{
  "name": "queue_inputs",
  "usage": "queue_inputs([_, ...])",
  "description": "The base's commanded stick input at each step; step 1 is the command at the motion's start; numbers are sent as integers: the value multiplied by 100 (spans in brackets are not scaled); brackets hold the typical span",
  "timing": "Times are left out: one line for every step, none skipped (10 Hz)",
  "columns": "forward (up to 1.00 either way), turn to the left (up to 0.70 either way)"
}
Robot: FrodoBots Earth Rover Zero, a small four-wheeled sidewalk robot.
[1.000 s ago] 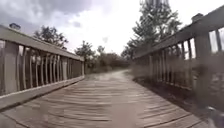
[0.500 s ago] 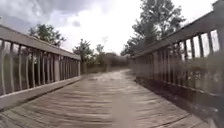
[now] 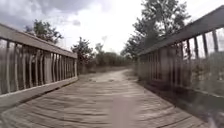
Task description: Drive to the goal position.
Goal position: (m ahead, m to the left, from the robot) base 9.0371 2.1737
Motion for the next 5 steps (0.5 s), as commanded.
queue_inputs([70, 0])
queue_inputs([70, 0])
queue_inputs([70, 0])
queue_inputs([70, 0])
queue_inputs([70, 0])
